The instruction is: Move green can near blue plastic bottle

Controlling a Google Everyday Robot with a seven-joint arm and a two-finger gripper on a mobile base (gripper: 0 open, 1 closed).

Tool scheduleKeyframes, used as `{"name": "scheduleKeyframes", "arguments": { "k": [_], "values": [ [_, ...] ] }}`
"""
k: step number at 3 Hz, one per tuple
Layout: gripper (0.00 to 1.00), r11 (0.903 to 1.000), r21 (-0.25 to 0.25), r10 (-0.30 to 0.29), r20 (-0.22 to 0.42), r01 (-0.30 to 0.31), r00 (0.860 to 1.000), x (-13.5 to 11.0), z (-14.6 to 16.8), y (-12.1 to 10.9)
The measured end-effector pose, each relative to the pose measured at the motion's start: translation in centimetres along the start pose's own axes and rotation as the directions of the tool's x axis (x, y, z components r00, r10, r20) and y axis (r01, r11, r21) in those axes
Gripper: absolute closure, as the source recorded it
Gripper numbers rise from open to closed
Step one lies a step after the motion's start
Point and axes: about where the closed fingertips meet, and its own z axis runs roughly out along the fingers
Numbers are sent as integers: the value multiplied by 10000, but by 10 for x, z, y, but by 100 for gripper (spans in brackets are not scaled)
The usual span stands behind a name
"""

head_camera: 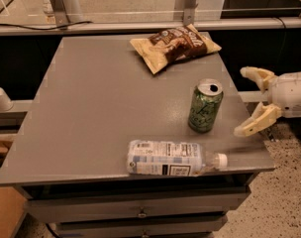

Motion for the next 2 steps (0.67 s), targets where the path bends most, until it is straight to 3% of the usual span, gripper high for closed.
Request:
{"name": "scheduleKeyframes", "arguments": {
  "k": [1, 2],
  "values": [
    [0, 9936, 993, -569, 261, 540, 9980, -22, -45, -13],
    [0, 9786, 1792, -1146, 668, 1011, 9912, -47, -83, -16]
  ]
}}
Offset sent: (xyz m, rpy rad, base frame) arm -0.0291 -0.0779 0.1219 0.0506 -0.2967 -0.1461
